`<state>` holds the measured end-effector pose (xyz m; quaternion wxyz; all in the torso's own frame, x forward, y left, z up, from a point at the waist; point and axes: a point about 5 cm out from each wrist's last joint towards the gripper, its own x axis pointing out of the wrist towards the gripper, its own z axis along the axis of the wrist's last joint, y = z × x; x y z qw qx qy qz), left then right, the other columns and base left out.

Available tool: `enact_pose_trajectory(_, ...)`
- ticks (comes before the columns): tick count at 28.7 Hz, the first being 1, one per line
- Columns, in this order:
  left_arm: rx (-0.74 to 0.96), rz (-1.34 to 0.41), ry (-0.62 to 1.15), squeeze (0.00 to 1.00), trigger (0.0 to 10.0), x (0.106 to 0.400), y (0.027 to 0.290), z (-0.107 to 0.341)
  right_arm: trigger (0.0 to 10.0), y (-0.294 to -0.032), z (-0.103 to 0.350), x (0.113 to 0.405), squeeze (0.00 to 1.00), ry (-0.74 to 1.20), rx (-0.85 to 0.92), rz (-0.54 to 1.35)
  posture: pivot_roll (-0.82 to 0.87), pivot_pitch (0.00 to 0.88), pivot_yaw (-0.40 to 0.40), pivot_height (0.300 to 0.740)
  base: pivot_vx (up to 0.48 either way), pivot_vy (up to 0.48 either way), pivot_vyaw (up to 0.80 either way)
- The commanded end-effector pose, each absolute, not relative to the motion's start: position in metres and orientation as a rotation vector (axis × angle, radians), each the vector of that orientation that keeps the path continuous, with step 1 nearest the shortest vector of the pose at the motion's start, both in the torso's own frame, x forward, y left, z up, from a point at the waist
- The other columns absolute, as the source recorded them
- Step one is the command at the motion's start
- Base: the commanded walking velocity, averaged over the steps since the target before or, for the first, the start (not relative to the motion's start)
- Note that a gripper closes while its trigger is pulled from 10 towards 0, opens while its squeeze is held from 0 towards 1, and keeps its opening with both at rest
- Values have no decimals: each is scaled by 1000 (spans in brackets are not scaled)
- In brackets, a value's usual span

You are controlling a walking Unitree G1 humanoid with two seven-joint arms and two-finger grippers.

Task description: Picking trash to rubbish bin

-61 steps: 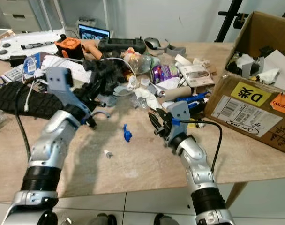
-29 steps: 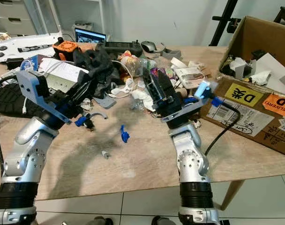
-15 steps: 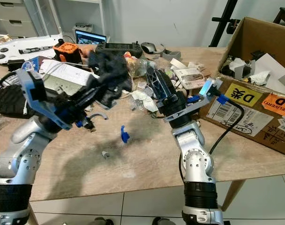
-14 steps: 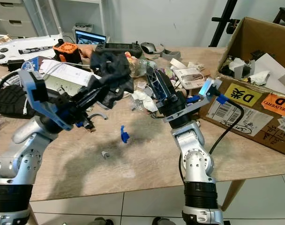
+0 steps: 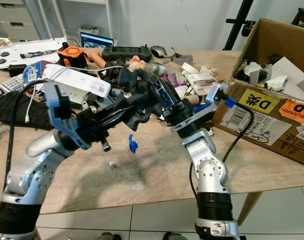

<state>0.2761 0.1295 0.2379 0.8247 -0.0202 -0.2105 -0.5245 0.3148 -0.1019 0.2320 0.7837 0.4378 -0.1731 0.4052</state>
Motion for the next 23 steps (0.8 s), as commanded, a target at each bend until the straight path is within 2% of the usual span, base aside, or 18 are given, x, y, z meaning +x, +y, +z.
enact_pose_trajectory(1, -45, -1173, -460, 0, 0, 271, 118, 241, 10000, -95, 226, 317, 0, -310, 932, 882, 51, 132, -27, 740, 0, 0, 0)
enact_pose_trajectory(5, -41, -1180, -472, 0, 0, 271, 115, 244, 10000, -92, 224, 317, 0, -285, 918, 894, 48, 138, -25, 740, 0, 0, 0)
enact_pose_trajectory(6, -39, -1174, -475, 0, 0, 271, 115, 244, 4275, -92, 224, 317, 0, -283, 917, 899, 48, 138, -25, 740, 0, 0, 0)
enact_pose_trajectory(7, -39, -1174, -476, 0, 0, 272, 114, 245, 0, -92, 225, 317, 0, -281, 918, 900, 50, 141, -25, 740, 0, 0, 0)
enact_pose_trajectory(23, -50, -1168, -477, 0, 0, 273, 106, 246, 0, -89, 223, 316, 0, -288, 951, 898, 59, 170, -23, 740, 0, 0, 0)
